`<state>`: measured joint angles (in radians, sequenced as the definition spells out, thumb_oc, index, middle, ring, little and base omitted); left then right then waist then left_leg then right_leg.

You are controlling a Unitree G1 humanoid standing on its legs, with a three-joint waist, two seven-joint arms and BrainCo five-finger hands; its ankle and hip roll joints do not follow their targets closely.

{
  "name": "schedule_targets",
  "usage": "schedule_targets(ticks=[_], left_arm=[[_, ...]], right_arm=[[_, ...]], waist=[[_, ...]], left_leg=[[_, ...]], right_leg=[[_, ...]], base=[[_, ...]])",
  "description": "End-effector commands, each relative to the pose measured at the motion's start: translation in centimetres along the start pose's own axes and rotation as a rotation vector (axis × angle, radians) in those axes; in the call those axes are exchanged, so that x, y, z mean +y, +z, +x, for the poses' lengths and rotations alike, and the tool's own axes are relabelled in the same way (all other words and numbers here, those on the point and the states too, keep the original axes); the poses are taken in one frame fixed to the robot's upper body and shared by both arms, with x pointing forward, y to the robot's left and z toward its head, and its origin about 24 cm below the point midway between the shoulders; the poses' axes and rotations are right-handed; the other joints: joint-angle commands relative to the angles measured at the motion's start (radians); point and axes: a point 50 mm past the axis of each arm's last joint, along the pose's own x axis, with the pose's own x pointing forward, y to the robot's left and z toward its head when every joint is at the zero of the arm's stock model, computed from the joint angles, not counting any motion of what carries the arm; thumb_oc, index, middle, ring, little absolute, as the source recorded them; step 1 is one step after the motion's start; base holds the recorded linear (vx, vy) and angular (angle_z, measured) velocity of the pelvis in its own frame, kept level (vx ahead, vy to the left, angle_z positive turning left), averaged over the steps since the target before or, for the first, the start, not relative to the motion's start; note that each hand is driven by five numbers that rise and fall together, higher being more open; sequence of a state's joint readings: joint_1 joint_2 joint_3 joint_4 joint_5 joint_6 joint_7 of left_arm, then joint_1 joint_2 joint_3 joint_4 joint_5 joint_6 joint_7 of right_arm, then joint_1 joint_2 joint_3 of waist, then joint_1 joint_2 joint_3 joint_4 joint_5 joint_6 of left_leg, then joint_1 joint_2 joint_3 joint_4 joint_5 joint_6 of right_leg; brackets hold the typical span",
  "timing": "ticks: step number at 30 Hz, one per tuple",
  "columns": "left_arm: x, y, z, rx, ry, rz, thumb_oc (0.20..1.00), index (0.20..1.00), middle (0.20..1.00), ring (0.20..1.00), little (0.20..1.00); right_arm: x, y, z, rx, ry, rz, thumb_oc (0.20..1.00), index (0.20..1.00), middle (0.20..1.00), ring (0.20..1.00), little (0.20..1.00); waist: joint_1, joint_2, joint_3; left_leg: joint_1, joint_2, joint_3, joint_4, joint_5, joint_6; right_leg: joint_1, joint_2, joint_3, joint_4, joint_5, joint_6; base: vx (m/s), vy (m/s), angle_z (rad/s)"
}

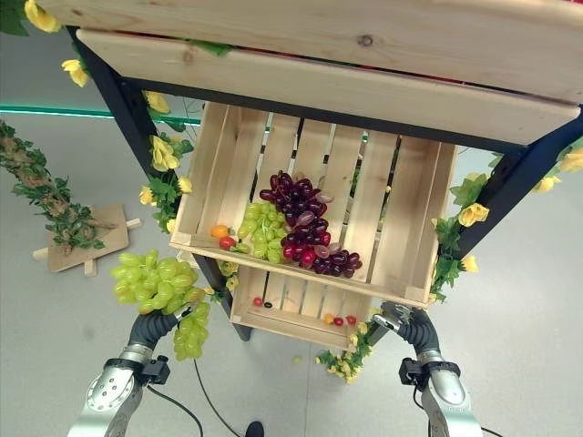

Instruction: Pick up the fruits from the basket on one side to the basket on the other side

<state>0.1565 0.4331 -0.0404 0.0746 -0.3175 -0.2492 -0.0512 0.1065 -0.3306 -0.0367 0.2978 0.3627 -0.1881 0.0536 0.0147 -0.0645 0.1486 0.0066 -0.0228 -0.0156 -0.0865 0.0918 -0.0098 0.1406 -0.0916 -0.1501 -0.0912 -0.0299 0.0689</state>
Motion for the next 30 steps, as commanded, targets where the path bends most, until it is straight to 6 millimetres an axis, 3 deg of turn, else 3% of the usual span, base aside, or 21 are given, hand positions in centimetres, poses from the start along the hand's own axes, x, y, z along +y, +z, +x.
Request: schedule_targets(ticks=[1, 8, 15, 30], left_arm=[[1.0, 4.9, 1.0, -0.255, 0.008, 0.041, 0.200, 0.200, 0.200, 0.200, 0.200], [1.2, 7.7, 0.8, -0.374, -0.003, 0.008, 0.200, 0.200, 0.200, 0.200, 0.200], [0.0, 9.9, 0.7, -0.473, -0.081, -0.010, 0.200, 0.200, 0.200, 0.200, 0.200], [-1.1, 12.2, 0.2, -0.570, -0.159, 0.031, 0.200, 0.200, 0.200, 0.200, 0.200]], right_arm=[[-2.2, 3.6, 0.9, -0.168, -0.082, -0.055, 1.000, 1.000, 1.000, 1.000, 1.000], [-3.1, 4.1, 1.0, -0.179, -0.118, -0.079, 1.000, 1.000, 1.000, 1.000, 1.000], [-3.1, 4.4, 1.7, -0.183, -0.129, -0.088, 1.000, 1.000, 1.000, 1.000, 1.000], [-2.9, 3.8, 2.0, -0.156, -0.144, -0.070, 1.000, 1.000, 1.000, 1.000, 1.000]], waist=[[0.004, 0.000, -0.063], [0.002, 0.001, -0.067], [0.000, -0.002, -0.069], [0.005, -0.022, -0.071]], left_leg=[[-0.009, 0.041, 0.008, 0.097, -0.127, -0.040], [-0.010, 0.036, 0.007, 0.105, -0.138, -0.036], [-0.010, 0.036, 0.005, 0.112, -0.144, -0.034], [-0.014, 0.035, -0.004, 0.102, -0.129, -0.031]], right_leg=[[-0.035, -0.043, -0.047, 0.034, 0.010, 0.085], [-0.037, -0.049, -0.040, 0.035, 0.011, 0.085], [-0.039, -0.047, -0.028, 0.033, 0.011, 0.082], [-0.047, -0.041, -0.028, 0.032, 0.018, 0.079]], base=[[0.00, 0.000, 0.00], [0.00, 0.000, 0.00], [-0.01, 0.002, 0.00], [-0.02, 0.001, 0.00]])
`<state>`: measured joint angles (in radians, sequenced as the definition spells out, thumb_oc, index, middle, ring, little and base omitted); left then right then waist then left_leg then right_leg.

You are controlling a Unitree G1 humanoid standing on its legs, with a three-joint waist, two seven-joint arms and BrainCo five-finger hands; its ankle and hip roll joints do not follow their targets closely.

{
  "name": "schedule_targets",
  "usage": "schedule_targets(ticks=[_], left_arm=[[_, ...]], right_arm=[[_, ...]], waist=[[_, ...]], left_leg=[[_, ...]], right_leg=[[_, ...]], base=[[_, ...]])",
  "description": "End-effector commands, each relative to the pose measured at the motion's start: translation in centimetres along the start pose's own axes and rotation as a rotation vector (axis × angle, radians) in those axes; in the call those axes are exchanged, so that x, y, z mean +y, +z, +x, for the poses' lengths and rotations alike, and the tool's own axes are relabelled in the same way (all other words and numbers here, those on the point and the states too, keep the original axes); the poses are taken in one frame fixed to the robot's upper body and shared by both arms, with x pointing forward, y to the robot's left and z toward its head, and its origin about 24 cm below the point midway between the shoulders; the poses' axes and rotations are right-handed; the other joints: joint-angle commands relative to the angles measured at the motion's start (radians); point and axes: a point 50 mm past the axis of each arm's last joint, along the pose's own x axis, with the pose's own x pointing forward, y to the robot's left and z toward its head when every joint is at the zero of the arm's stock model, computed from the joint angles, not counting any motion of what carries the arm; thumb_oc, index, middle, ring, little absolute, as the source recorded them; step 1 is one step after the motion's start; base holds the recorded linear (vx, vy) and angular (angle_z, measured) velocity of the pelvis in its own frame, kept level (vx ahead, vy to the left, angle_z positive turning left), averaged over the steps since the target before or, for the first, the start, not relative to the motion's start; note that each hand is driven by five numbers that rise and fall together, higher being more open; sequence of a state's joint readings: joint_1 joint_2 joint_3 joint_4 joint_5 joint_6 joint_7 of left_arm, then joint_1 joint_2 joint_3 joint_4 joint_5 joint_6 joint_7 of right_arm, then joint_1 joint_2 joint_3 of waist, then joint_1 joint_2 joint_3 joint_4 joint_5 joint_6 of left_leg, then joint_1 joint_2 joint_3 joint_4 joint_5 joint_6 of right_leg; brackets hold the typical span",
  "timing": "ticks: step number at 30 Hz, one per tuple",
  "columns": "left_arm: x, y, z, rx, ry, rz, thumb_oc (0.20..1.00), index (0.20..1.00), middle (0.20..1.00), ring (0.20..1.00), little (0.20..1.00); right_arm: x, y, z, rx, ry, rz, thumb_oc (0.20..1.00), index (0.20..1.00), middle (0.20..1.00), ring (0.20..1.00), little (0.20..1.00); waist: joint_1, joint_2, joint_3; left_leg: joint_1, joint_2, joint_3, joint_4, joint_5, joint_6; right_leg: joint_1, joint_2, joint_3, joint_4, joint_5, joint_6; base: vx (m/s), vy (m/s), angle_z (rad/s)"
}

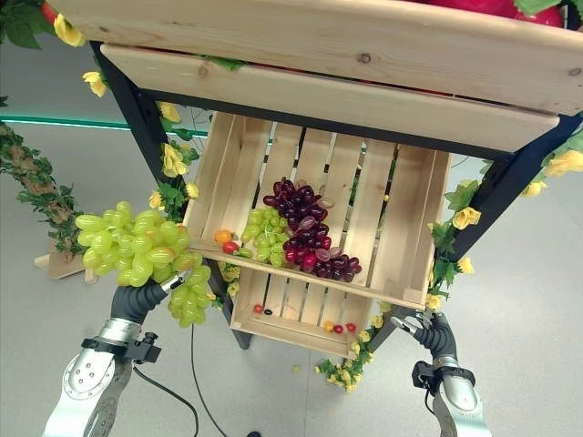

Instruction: Pick up the fruits from the basket on one side to the basket on the other side

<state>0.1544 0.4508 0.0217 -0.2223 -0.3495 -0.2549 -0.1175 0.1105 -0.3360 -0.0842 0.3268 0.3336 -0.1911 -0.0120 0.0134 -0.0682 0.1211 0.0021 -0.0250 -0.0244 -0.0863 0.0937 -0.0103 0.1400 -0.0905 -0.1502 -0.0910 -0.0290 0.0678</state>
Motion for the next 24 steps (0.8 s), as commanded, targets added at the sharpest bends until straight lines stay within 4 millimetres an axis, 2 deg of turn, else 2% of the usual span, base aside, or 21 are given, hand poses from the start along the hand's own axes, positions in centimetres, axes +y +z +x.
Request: schedule_targets(ticks=[1, 8, 10, 11, 12, 19, 24], left_arm=[[-0.3, 5.0, 1.5, -0.270, -0.070, 0.026, 0.200, 0.200, 0.200, 0.200, 0.200], [-2.2, 6.3, 3.4, -0.340, -0.168, -0.009, 0.200, 0.200, 0.200, 0.200, 0.200], [-2.8, 6.6, 4.9, -0.359, -0.194, 0.029, 0.200, 0.200, 0.200, 0.200, 0.200], [-2.8, 6.6, 4.9, -0.360, -0.194, 0.030, 0.200, 0.200, 0.200, 0.200, 0.200], [-3.5, 6.7, 6.1, -0.366, -0.208, 0.037, 0.200, 0.200, 0.200, 0.200, 0.200], [-5.3, 6.5, 9.3, -0.359, -0.242, -0.005, 0.200, 0.200, 0.200, 0.200, 0.200], [-6.2, 5.9, 10.6, -0.319, -0.255, -0.011, 0.200, 0.200, 0.200, 0.200, 0.200]], right_arm=[[-1.0, 4.0, 2.4, -0.168, -0.031, -0.028, 1.000, 1.000, 1.000, 1.000, 1.000], [-0.1, 3.7, 2.6, -0.153, 0.004, -0.023, 1.000, 1.000, 1.000, 1.000, 1.000], [0.3, 3.5, 2.7, -0.138, 0.024, -0.022, 1.000, 1.000, 1.000, 1.000, 1.000], [0.3, 3.5, 2.7, -0.139, 0.023, -0.022, 1.000, 1.000, 1.000, 1.000, 1.000], [0.7, 3.3, 2.8, -0.126, 0.040, -0.030, 1.000, 1.000, 1.000, 1.000, 1.000], [1.3, 3.0, 2.9, -0.102, 0.068, -0.032, 1.000, 1.000, 1.000, 1.000, 1.000], [1.8, 2.9, 3.0, -0.093, 0.085, -0.033, 1.000, 1.000, 1.000, 1.000, 1.000]], waist=[[0.006, -0.021, -0.044], [-0.003, -0.030, -0.054], [-0.015, -0.032, -0.062], [-0.014, -0.032, -0.061], [-0.025, -0.034, -0.068], [-0.052, -0.034, -0.078], [-0.064, -0.030, -0.082]], left_leg=[[-0.009, 0.038, 0.003, 0.100, -0.131, -0.031], [0.008, 0.045, 0.002, 0.088, -0.136, -0.037], [0.016, 0.048, 0.004, 0.083, -0.136, -0.037], [0.016, 0.048, 0.004, 0.083, -0.136, -0.037], [0.020, 0.050, 0.007, 0.080, -0.134, -0.037], [0.036, 0.054, 0.020, 0.063, -0.124, -0.036], [0.044, 0.057, 0.032, 0.059, -0.124, -0.036]], right_leg=[[-0.045, -0.042, -0.029, 0.031, 0.017, 0.079], [-0.031, -0.034, -0.037, 0.026, 0.007, 0.077], [-0.029, -0.033, -0.033, 0.026, 0.006, 0.076], [-0.029, -0.033, -0.033, 0.027, 0.006, 0.076], [-0.027, -0.031, -0.032, 0.028, 0.006, 0.076], [-0.029, -0.031, -0.021, 0.027, 0.016, 0.078], [-0.031, -0.028, -0.010, 0.025, 0.019, 0.080]], base=[[-0.05, -0.010, 0.05], [0.01, -0.015, 0.07], [0.01, -0.007, 0.05], [0.02, -0.010, 0.04], [0.00, 0.000, 0.00], [0.01, 0.000, -0.01], [0.02, 0.003, -0.08]])
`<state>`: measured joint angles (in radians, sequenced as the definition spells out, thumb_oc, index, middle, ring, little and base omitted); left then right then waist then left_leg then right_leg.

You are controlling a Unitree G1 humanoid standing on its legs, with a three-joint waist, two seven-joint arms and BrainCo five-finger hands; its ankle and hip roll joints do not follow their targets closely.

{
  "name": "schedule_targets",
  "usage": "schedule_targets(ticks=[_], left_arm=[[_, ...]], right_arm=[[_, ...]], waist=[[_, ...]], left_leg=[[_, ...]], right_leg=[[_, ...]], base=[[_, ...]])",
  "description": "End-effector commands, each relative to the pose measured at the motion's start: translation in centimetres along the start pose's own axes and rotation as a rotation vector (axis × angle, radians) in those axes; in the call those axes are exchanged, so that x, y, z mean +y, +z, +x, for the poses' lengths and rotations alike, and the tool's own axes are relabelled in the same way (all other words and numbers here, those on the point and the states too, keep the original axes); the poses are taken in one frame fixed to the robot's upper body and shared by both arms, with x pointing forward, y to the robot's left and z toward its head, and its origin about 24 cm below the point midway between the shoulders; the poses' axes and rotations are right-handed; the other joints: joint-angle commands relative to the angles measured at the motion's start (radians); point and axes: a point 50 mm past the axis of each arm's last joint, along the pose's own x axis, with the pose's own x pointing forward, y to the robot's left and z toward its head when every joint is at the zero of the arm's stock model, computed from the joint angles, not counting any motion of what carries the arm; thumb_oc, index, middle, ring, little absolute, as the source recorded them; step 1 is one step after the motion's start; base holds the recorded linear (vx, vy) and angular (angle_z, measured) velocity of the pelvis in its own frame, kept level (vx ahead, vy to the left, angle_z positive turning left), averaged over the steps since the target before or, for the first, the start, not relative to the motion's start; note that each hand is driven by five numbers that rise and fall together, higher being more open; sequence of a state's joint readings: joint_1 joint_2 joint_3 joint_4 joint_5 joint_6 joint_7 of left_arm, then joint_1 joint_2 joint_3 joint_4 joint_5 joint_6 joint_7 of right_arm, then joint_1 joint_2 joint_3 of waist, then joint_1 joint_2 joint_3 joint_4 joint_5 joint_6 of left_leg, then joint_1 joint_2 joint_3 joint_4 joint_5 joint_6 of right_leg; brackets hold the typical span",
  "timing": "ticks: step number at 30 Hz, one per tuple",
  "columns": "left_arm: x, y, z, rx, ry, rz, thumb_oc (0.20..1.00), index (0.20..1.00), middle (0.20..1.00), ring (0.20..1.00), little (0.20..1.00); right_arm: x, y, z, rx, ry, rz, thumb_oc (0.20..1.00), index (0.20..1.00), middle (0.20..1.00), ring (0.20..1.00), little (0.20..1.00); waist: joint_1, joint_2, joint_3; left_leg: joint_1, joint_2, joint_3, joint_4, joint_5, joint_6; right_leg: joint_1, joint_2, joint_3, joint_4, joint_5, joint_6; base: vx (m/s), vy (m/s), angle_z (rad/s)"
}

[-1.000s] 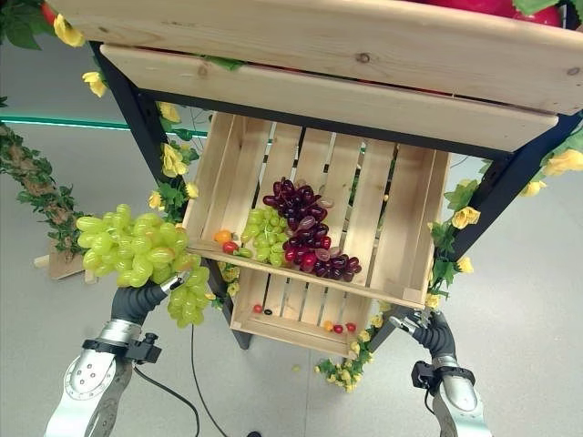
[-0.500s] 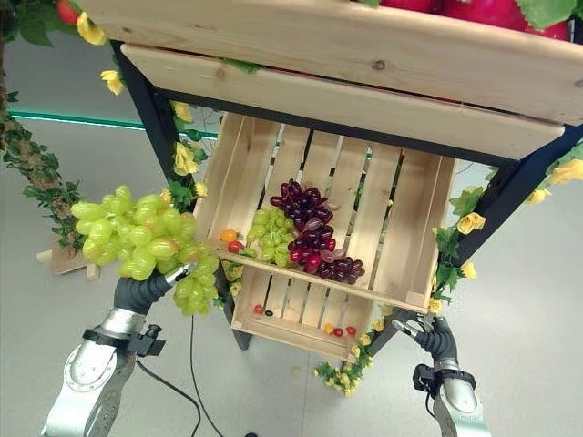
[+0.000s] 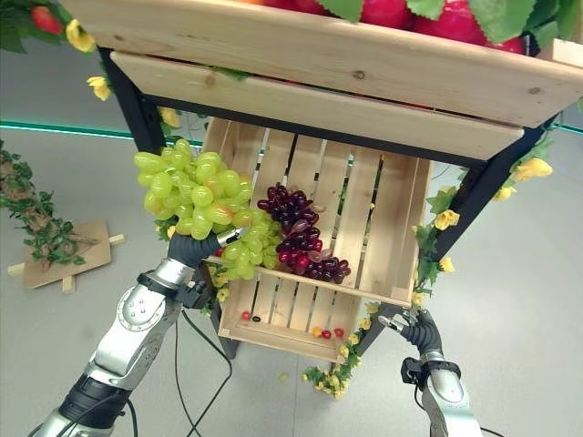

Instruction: Pick up the fruits from the basket on one side to the basket on the other side

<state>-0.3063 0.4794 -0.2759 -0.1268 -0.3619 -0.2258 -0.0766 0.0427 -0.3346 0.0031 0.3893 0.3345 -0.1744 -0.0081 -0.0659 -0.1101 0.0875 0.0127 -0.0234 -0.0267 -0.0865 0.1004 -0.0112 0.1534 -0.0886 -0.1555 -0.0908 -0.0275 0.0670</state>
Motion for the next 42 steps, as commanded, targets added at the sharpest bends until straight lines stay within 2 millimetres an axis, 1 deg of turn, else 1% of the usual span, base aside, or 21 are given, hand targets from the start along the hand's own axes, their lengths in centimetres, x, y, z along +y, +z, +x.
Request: schedule_targets(ticks=[1, 6, 11, 12, 13, 16, 18, 19, 20, 24, 27, 29, 30, 31, 32, 34, 36, 37, 39, 42], left_arm=[[0.1, 1.0, 2.5, -0.078, 0.004, 0.028, 0.200, 0.200, 0.200, 0.200, 0.200], [-0.5, 0.7, 3.2, -0.063, -0.026, 0.017, 0.200, 0.200, 0.200, 0.200, 0.200], [-0.7, -0.8, 4.0, 0.004, -0.020, 0.012, 0.200, 0.200, 0.200, 0.200, 0.200], [-0.4, -1.5, 4.3, 0.040, -0.005, 0.026, 0.200, 0.200, 0.200, 0.200, 0.200], [-0.4, -1.5, 4.3, 0.040, -0.005, 0.026, 0.200, 0.200, 0.200, 0.200, 0.200], [0.1, -2.5, 5.0, 0.091, 0.013, 0.072, 0.200, 0.200, 0.200, 0.200, 0.200], [0.7, -3.1, 5.4, 0.129, 0.037, 0.112, 0.200, 0.200, 0.200, 0.200, 0.200], [0.7, -3.1, 5.4, 0.127, 0.037, 0.114, 0.200, 0.200, 0.200, 0.200, 0.200], [1.2, -3.4, 5.8, 0.146, 0.064, 0.127, 0.200, 0.200, 0.200, 0.200, 0.200], [2.4, -3.8, 7.0, 0.189, 0.104, 0.158, 0.200, 0.200, 0.200, 0.200, 0.200], [3.5, -3.4, 8.1, 0.199, 0.142, 0.209, 0.200, 0.200, 0.200, 0.200, 0.200], [4.0, -3.2, 9.0, 0.207, 0.164, 0.207, 0.200, 0.200, 0.200, 0.200, 0.200], [4.0, -3.1, 9.0, 0.206, 0.163, 0.207, 0.200, 0.200, 0.200, 0.200, 0.200], [4.7, -2.5, 9.8, 0.208, 0.168, 0.272, 0.200, 0.200, 0.200, 0.200, 0.200], [5.1, -2.3, 10.0, 0.212, 0.176, 0.304, 0.200, 0.200, 0.200, 0.200, 0.200], [5.7, -1.9, 10.3, 0.213, 0.186, 0.350, 0.200, 0.200, 0.200, 0.200, 0.200], [6.1, -1.9, 10.6, 0.223, 0.213, 0.349, 0.200, 0.200, 0.200, 0.200, 0.200], [6.4, -1.3, 11.0, 0.217, 0.204, 0.398, 0.200, 0.200, 0.200, 0.200, 0.200], [6.6, -1.1, 11.0, 0.211, 0.207, 0.420, 0.200, 0.200, 0.200, 0.200, 0.200], [6.9, -0.9, 11.0, 0.204, 0.231, 0.407, 0.200, 0.200, 0.200, 0.200, 0.200]], right_arm=[[-0.5, 3.4, 1.8, -0.125, 0.003, -0.028, 1.000, 1.000, 1.000, 1.000, 1.000], [-0.2, 3.4, 1.8, -0.121, 0.015, -0.029, 1.000, 1.000, 1.000, 1.000, 1.000], [0.1, 3.4, 2.0, -0.119, 0.026, -0.031, 1.000, 1.000, 1.000, 1.000, 1.000], [0.3, 3.4, 2.0, -0.114, 0.034, -0.034, 1.000, 1.000, 1.000, 1.000, 1.000], [0.3, 3.4, 2.1, -0.114, 0.034, -0.034, 1.000, 1.000, 1.000, 1.000, 1.000], [0.6, 3.4, 2.2, -0.111, 0.047, -0.039, 1.000, 1.000, 1.000, 1.000, 1.000], [0.9, 3.4, 2.3, -0.107, 0.062, -0.039, 1.000, 1.000, 1.000, 1.000, 1.000], [0.9, 3.4, 2.3, -0.109, 0.062, -0.039, 1.000, 1.000, 1.000, 1.000, 1.000], [1.2, 3.4, 2.4, -0.106, 0.075, -0.043, 1.000, 1.000, 1.000, 1.000, 1.000], [1.6, 3.5, 2.6, -0.100, 0.100, -0.055, 1.000, 1.000, 1.000, 1.000, 1.000], [2.0, 3.5, 2.6, -0.095, 0.118, -0.057, 1.000, 1.000, 1.000, 1.000, 1.000], [2.2, 3.5, 2.5, -0.095, 0.132, -0.062, 1.000, 1.000, 1.000, 1.000, 1.000], [2.2, 3.5, 2.6, -0.095, 0.132, -0.062, 1.000, 1.000, 1.000, 1.000, 1.000], [2.3, 3.4, 2.5, -0.092, 0.141, -0.068, 1.000, 1.000, 1.000, 1.000, 1.000], [2.3, 3.4, 2.4, -0.091, 0.146, -0.071, 1.000, 1.000, 1.000, 1.000, 1.000], [2.3, 3.3, 2.3, -0.089, 0.151, -0.078, 1.000, 1.000, 1.000, 1.000, 1.000], [2.3, 3.1, 2.2, -0.084, 0.152, -0.079, 1.000, 1.000, 1.000, 1.000, 1.000], [2.2, 3.0, 2.1, -0.082, 0.150, -0.082, 1.000, 1.000, 1.000, 1.000, 1.000], [2.2, 3.0, 2.0, -0.084, 0.152, -0.079, 1.000, 1.000, 1.000, 1.000, 1.000], [2.1, 2.8, 1.8, -0.080, 0.152, -0.075, 1.000, 1.000, 1.000, 1.000, 1.000]], waist=[[0.010, 0.012, -0.050], [0.002, 0.014, -0.054], [-0.009, 0.016, -0.060], [-0.014, 0.017, -0.062], [-0.014, 0.017, -0.061], [-0.024, 0.019, -0.067], [-0.031, 0.021, -0.071], [-0.031, 0.020, -0.069], [-0.037, 0.023, -0.071], [-0.053, 0.027, -0.074], [-0.065, 0.029, -0.076], [-0.075, 0.031, -0.077], [-0.074, 0.031, -0.076], [-0.083, 0.031, -0.075], [-0.086, 0.031, -0.076], [-0.091, 0.030, -0.077], [-0.095, 0.029, -0.077], [-0.097, 0.029, -0.078], [-0.097, 0.028, -0.078], [-0.098, 0.028, -0.077]], left_leg=[[0.035, 0.056, 0.035, 0.057, -0.131, -0.034], [0.042, 0.056, 0.043, 0.053, -0.133, -0.033], [0.052, 0.059, 0.051, 0.044, -0.132, -0.034], [0.056, 0.061, 0.056, 0.042, -0.132, -0.035], [0.056, 0.061, 0.056, 0.041, -0.132, -0.035], [0.062, 0.063, 0.066, 0.037, -0.132, -0.036], [0.074, 0.067, 0.073, 0.031, -0.138, -0.039], [0.068, 0.066, 0.073, 0.033, -0.130, -0.038], [0.081, 0.069, 0.079, 0.027, -0.138, -0.040], [0.087, 0.071, 0.090, 0.021, -0.137, -0.041], [0.092, 0.073, 0.100, 0.017, -0.136, -0.042], [0.093, 0.074, 0.105, 0.015, -0.136, -0.043], [0.093, 0.074, 0.105, 0.015, -0.136, -0.043], [0.092, 0.074, 0.109, 0.014, -0.136, -0.044], [0.092, 0.076, 0.111, 0.013, -0.136, -0.044], [0.093, 0.076, 0.115, 0.011, -0.136, -0.044], [0.095, 0.077, 0.119, 0.011, -0.137, -0.045], [0.096, 0.078, 0.120, 0.010, -0.138, -0.046], [0.097, 0.078, 0.120, 0.010, -0.138, -0.046], [0.098, 0.080, 0.121, 0.009, -0.138, -0.046]], right_leg=[[-0.045, -0.029, -0.001, 0.024, 0.018, 0.081], [-0.044, -0.028, 0.005, 0.023, 0.018, 0.082], [-0.042, -0.026, 0.014, 0.019, 0.019, 0.083], [-0.041, -0.024, 0.017, 0.019, 0.019, 0.083], [-0.041, -0.024, 0.018, 0.019, 0.019, 0.083], [-0.040, -0.022, 0.028, 0.016, 0.021, 0.085], [-0.035, -0.019, 0.032, 0.013, 0.016, 0.087], [-0.040, -0.020, 0.033, 0.015, 0.022, 0.086], [-0.033, -0.019, 0.037, 0.013, 0.017, 0.088], [-0.036, -0.017, 0.048, 0.013, 0.019, 0.089], [-0.040, -0.015, 0.057, 0.015, 0.021, 0.089], [-0.043, -0.013, 0.061, 0.016, 0.021, 0.091], [-0.044, -0.013, 0.061, 0.017, 0.021, 0.091], [-0.046, -0.013, 0.061, 0.017, 0.023, 0.092], [-0.047, -0.013, 0.063, 0.016, 0.023, 0.093], [-0.047, -0.012, 0.065, 0.015, 0.023, 0.095], [-0.046, -0.012, 0.066, 0.014, 0.024, 0.095], [-0.047, -0.012, 0.065, 0.014, 0.024, 0.096], [-0.046, -0.012, 0.065, 0.013, 0.023, 0.096], [-0.046, -0.012, 0.064, 0.013, 0.023, 0.097]], base=[[0.02, 0.004, -0.07], [0.02, 0.007, -0.06], [0.02, 0.005, -0.05], [0.01, 0.010, -0.07], [0.01, 0.009, -0.06], [0.02, 0.006, -0.06], [0.03, 0.004, -0.09], [0.05, 0.003, -0.15], [0.02, 0.003, -0.17], [0.02, 0.010, -0.13], [0.01, 0.005, -0.17], [0.00, 0.000, -0.07], [0.00, 0.000, 0.00], [0.00, -0.002, -0.04], [0.00, -0.001, -0.04], [0.01, -0.002, -0.04], [0.00, -0.003, -0.03], [0.00, 0.000, -0.07], [0.00, 0.000, -0.10], [0.00, -0.001, -0.03]])
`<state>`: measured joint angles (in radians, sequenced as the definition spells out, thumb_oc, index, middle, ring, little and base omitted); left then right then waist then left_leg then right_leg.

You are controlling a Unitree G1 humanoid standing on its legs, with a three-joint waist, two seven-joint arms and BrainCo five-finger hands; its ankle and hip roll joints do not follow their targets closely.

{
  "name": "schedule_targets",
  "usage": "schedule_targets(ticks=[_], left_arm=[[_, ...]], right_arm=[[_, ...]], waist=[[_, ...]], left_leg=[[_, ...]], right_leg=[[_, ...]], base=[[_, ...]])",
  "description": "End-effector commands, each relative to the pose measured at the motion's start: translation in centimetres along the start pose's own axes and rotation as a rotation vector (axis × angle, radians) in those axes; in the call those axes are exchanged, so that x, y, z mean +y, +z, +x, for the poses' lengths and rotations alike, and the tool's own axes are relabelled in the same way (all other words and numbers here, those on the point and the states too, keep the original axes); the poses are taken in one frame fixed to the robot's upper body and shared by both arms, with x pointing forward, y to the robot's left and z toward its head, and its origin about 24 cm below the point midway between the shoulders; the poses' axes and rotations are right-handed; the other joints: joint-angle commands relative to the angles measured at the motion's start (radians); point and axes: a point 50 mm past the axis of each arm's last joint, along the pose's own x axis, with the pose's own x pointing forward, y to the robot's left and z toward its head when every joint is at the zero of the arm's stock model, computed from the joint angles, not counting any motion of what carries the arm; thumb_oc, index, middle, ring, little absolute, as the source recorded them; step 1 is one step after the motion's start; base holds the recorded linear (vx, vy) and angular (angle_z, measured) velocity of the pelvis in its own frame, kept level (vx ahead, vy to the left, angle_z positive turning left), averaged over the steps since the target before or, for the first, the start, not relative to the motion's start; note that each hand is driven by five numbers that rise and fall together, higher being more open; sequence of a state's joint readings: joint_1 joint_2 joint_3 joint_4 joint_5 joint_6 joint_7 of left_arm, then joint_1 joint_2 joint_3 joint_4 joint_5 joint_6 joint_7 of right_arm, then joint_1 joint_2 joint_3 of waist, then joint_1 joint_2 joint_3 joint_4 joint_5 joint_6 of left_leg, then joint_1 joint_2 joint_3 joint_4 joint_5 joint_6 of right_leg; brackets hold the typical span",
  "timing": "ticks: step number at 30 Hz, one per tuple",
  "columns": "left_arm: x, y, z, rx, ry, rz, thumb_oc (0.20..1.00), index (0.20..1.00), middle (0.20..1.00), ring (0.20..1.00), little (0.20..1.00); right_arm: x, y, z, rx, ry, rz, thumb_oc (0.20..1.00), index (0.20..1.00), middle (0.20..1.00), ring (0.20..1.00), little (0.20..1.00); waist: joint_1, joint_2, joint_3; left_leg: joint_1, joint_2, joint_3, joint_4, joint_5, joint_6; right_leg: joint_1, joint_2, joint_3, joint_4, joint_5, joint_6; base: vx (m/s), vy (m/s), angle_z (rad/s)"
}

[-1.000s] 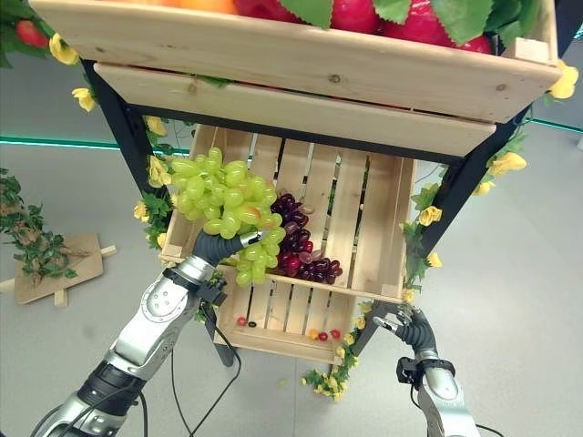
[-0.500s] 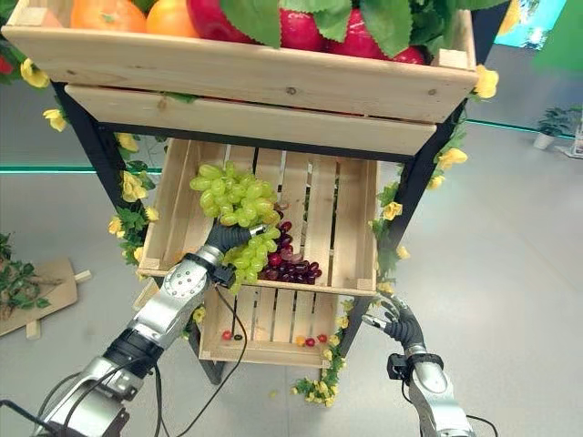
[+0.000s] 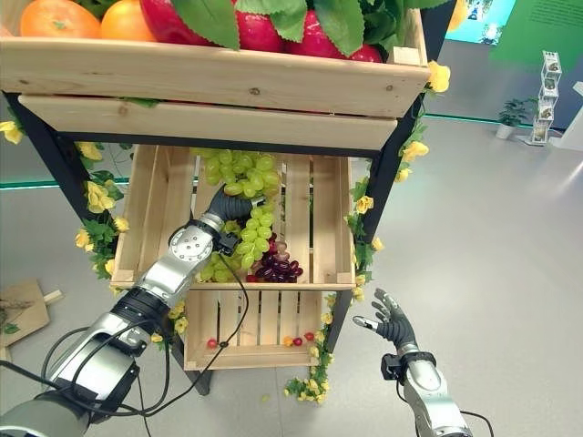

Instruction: Pick up the fruits from the basket on one side to the basket on the other side

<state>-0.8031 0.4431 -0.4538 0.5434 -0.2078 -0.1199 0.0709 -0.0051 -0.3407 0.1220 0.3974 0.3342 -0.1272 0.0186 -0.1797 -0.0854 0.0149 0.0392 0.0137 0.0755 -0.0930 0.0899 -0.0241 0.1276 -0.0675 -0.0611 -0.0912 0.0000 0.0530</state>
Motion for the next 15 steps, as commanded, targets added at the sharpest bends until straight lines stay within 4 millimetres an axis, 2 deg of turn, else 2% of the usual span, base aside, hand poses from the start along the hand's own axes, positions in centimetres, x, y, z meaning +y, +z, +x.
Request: schedule_targets(ticks=[1, 4, 7, 11, 12, 13, 14, 15], left_arm=[[4.6, 3.6, 2.5, -0.081, 0.166, 0.083, 0.200, 0.200, 0.200, 0.200, 0.200], [5.2, 2.9, 2.5, -0.028, 0.179, 0.141, 0.200, 0.200, 0.200, 0.200, 0.200], [6.1, 3.6, 3.3, -0.004, 0.210, 0.235, 0.200, 0.200, 0.200, 0.200, 0.200], [7.7, 5.8, 4.1, -0.022, 0.228, 0.500, 0.200, 0.200, 0.200, 0.200, 0.200], [8.3, 6.5, 4.2, -0.028, 0.237, 0.610, 0.200, 0.200, 0.200, 0.200, 0.200], [8.3, 6.5, 4.2, -0.028, 0.237, 0.611, 0.200, 0.200, 0.200, 0.200, 0.200], [8.5, 6.7, 4.2, -0.026, 0.241, 0.682, 0.200, 0.200, 0.200, 0.200, 0.200], [9.4, 6.6, 4.1, 0.019, 0.231, 0.903, 0.200, 0.200, 0.200, 0.200, 0.200]], right_arm=[[-1.1, 2.8, 0.7, -0.118, 0.002, -0.049, 1.000, 1.000, 1.000, 1.000, 1.000], [-1.3, 2.6, 0.6, -0.110, -0.004, -0.050, 1.000, 1.000, 1.000, 1.000, 1.000], [-1.3, 2.6, 0.6, -0.113, -0.010, -0.050, 1.000, 1.000, 1.000, 1.000, 1.000], [-1.5, 2.8, 0.3, -0.127, -0.010, -0.059, 1.000, 1.000, 1.000, 1.000, 1.000], [-1.6, 2.8, 0.1, -0.135, -0.008, -0.059, 1.000, 1.000, 1.000, 1.000, 1.000], [-1.6, 2.8, 0.1, -0.135, -0.008, -0.059, 1.000, 1.000, 1.000, 1.000, 1.000], [-1.7, 2.7, 0.0, -0.133, -0.009, -0.059, 1.000, 1.000, 1.000, 1.000, 1.000], [-1.9, 2.6, -0.2, -0.131, -0.011, -0.068, 1.000, 1.000, 1.000, 1.000, 1.000]], waist=[[0.016, 0.002, -0.004], [0.015, 0.002, -0.003], [0.013, 0.000, 0.001], [0.013, -0.001, 0.009], [0.017, -0.003, 0.014], [0.017, -0.003, 0.014], [0.018, -0.004, 0.015], [0.020, -0.003, 0.016]], left_leg=[[0.072, 0.043, 0.020, 0.016, -0.127, -0.033], [0.073, 0.041, 0.020, 0.016, -0.127, -0.033], [0.070, 0.042, 0.019, 0.015, -0.127, -0.032], [0.062, 0.041, 0.014, 0.018, -0.125, -0.033], [0.057, 0.040, 0.011, 0.019, -0.124, -0.032], [0.057, 0.040, 0.011, 0.019, -0.123, -0.032], [0.055, 0.039, 0.009, 0.020, -0.124, -0.032], [0.053, 0.038, 0.007, 0.020, -0.124, -0.031]], right_leg=[[-0.020, -0.033, -0.030, 0.013, -0.004, 0.111], [-0.020, -0.032, -0.027, 0.011, -0.004, 0.111], [-0.021, -0.032, -0.027, 0.011, -0.003, 0.112], [-0.025, -0.033, -0.034, 0.013, -0.003, 0.115], [-0.027, -0.034, -0.037, 0.014, -0.002, 0.117], [-0.027, -0.034, -0.038, 0.014, -0.002, 0.117], [-0.028, -0.035, -0.038, 0.014, -0.002, 0.117], [-0.029, -0.035, -0.039, 0.014, -0.003, 0.118]], base=[[0.00, 0.000, 0.00], [0.00, 0.000, 0.00], [0.00, 0.000, 0.00], [0.00, 0.000, 0.00], [0.00, 0.000, 0.00], [-0.02, -0.007, 0.06], [0.00, -0.004, 0.06], [0.00, -0.004, 0.04]])
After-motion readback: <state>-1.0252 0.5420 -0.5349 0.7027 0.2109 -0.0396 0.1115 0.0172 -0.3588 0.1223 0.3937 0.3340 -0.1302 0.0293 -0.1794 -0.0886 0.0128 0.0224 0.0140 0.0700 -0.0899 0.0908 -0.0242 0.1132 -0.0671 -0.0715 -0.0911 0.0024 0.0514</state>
